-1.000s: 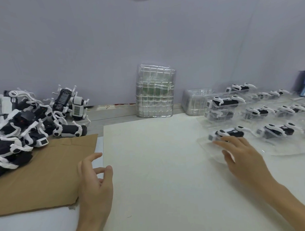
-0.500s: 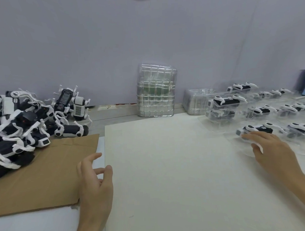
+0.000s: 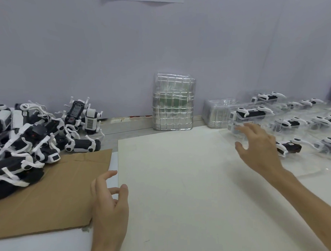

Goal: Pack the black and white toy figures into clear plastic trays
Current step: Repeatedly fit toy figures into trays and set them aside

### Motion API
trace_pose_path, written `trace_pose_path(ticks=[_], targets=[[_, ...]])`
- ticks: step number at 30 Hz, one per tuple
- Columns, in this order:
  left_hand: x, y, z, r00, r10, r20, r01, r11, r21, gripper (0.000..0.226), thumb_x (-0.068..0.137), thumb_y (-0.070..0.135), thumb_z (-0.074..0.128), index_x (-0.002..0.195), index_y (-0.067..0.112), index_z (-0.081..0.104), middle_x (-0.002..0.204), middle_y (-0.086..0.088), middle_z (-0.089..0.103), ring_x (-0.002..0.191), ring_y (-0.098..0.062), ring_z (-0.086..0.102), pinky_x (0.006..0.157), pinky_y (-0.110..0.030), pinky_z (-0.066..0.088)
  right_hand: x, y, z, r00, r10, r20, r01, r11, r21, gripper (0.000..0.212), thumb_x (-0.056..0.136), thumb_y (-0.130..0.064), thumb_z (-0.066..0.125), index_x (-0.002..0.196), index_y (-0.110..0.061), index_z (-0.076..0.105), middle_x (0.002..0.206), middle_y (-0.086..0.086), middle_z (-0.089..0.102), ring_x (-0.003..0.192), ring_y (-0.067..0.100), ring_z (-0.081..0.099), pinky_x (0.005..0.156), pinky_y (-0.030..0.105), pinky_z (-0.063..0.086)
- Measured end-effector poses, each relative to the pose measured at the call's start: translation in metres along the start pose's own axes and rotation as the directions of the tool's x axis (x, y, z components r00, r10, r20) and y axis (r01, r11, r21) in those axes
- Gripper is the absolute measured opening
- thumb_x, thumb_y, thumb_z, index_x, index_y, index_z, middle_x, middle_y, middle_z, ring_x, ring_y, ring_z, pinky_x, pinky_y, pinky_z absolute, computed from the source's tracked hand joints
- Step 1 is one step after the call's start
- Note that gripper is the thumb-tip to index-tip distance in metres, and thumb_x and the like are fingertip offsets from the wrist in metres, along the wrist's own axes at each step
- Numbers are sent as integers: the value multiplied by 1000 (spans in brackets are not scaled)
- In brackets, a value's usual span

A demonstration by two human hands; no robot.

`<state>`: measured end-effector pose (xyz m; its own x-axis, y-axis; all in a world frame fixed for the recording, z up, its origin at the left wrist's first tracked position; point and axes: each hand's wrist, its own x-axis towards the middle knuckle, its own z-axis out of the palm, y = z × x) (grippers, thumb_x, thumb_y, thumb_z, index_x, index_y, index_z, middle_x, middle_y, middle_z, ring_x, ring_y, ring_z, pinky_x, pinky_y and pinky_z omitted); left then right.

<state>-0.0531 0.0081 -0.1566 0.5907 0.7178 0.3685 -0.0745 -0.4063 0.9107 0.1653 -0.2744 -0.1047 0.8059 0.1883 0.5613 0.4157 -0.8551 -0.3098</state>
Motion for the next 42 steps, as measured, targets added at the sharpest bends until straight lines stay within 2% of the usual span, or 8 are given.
trace_pose_path(ticks=[10, 13, 17, 21, 25, 31, 37, 42], targets=[[-9, -13, 12, 825, 158, 543, -487, 687, 539, 55, 100, 47, 34, 152, 41, 16, 162, 19, -4, 146, 3, 18, 113, -25, 22, 87, -115, 57, 938, -337, 84, 340, 940, -35, 53, 95, -36, 59, 143, -17, 43, 142, 1, 50, 127, 24, 50, 99, 40, 34], [-4, -3, 14, 730, -7, 683, -503, 671, 545, 54, 96, 50, 25, 110, 35, 75, 127, 9, 67, 108, -3, 67, 91, -22, 40, 130, -142, 73, 918, -391, 70, 397, 905, -151, 59, 94, -36, 62, 143, -14, 38, 140, 4, 49, 125, 27, 50, 98, 41, 37], [0, -15, 22, 787, 180, 590, -584, 526, 618, 83, 100, 49, -4, 90, 40, 78, 98, 10, 77, 87, -6, 73, 85, -26, 34, 188, -168, 85, 917, -396, 48, 390, 864, -317, 70, 86, -27, 69, 144, -10, 32, 142, 8, 44, 128, 29, 46, 99, 45, 40], [10, -19, 26, 768, 306, 563, -607, 628, 487, 33, 89, 60, 25, 99, 37, 46, 87, 13, 77, 74, -5, 74, 69, -26, 56, 233, -172, 97, 926, -360, 112, 375, 850, -370, 73, 86, -32, 70, 144, -10, 31, 138, 11, 48, 126, 32, 49, 103, 47, 36], [16, -23, 27, 781, 324, 533, -587, 671, 453, 39, 97, 53, 7, 95, 37, 43, 83, 17, 76, 71, -2, 73, 72, -23, 45, 264, -171, 88, 924, -336, 181, 375, 887, -271, 67, 80, -35, 80, 133, -13, 46, 124, 12, 58, 113, 34, 56, 98, 45, 36], [17, -21, 24, 775, 210, 596, -569, 643, 513, 48, 80, 64, 33, 71, 43, 75, 84, 15, 76, 72, -2, 73, 65, -23, 56, 251, -182, 48, 863, -398, -313, 399, 915, -62, 39, 84, -12, 72, 120, -10, 57, 117, 16, 57, 112, 37, 53, 100, 45, 34], [6, -16, 11, 806, 164, 568, -478, 746, 463, 37, 60, 69, 53, 85, 49, 72, 104, 32, 68, 94, 10, 67, 81, -16, 34, 162, -198, 8, 852, -493, -178, 524, 794, 309, 32, 81, -7, 76, 110, -13, 64, 91, 3, 50, 78, 16, 48, 76, 25, 38], [14, -5, -1, 926, -37, 377, 88, 989, -120, 44, 78, 64, 64, 115, 44, 54, 118, 27, 63, 107, 8, 60, 90, -17, 47, 49, -195, -2, 894, -447, 33, 258, 574, 777, 33, 77, -13, 84, 94, -36, 68, 81, -11, 59, 72, 2, 55, 65, 12, 44]])
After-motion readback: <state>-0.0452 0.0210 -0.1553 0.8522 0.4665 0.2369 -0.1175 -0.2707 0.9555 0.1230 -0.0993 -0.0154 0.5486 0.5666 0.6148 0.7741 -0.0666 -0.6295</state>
